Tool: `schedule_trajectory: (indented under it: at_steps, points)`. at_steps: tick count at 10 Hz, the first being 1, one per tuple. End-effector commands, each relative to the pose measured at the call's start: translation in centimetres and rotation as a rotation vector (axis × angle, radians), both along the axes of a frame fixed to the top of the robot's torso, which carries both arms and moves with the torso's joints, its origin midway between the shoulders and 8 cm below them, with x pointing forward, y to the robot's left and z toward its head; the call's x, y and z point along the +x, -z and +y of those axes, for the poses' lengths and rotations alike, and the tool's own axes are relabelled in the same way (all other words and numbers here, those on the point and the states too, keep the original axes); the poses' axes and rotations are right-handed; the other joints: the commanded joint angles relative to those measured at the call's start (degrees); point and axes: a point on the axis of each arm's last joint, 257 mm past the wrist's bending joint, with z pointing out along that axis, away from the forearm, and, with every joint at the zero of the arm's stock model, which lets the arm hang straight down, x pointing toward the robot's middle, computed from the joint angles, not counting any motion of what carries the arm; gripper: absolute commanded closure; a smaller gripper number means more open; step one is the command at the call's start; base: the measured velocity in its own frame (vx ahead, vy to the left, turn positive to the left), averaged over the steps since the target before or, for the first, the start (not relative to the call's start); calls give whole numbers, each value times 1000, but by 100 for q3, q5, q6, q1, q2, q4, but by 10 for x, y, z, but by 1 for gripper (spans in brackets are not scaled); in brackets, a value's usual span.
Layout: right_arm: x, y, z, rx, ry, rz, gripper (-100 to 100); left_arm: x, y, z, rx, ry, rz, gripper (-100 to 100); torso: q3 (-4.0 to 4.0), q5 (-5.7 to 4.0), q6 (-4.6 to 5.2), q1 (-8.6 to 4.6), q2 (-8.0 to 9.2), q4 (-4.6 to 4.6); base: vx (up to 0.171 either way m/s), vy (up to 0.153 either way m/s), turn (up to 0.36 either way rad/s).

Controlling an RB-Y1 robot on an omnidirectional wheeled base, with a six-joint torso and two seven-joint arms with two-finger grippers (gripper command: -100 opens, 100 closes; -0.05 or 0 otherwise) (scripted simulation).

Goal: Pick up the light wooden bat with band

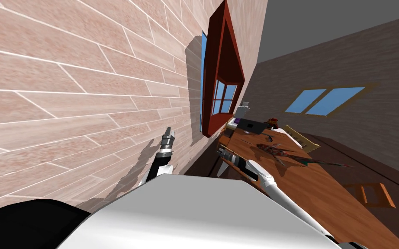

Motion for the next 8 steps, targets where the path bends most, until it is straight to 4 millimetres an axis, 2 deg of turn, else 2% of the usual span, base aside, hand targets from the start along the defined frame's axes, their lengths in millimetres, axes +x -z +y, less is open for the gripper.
schedule_trajectory:
  at_steps: [1, 3, 4, 6, 7, 8]
  points:
    - [-6, 22, -16, -52, 2, 37, -100, 0, 0, 0, 0, 0, 0, 0, 0, 0, 0, 0, 0, 0, 0, -25, 170]
    - [-12, 50, -40, -145, -6, 85, -100, 0, 0, 0, 0, 0, 0, 0, -1, -1, 2, -5, -2, 0, 4, -26, 202]
    - [-13, 52, -42, -146, -1, 92, -100, 0, 0, 0, 0, 0, 0, 0, -1, -1, 7, -5, -1, -1, 2, -13, 0]
    - [-20, 77, -70, -237, -7, 141, -100, 0, 0, 0, 0, 0, 0, 0, -2, 0, 1, 2, -4, -1, 7, -13, 194]
    - [-24, 91, -94, -304, -12, 175, -100, 0, 0, 0, 0, 0, 0, 0, -3, -1, 6, 0, -4, -2, 12, -17, 325]
    - [-28, 98, -100, -325, -10, 190, -100, 0, 0, 0, 0, 0, 0, 0, -4, 0, 1, -1, -7, -1, 16, -22, 133]
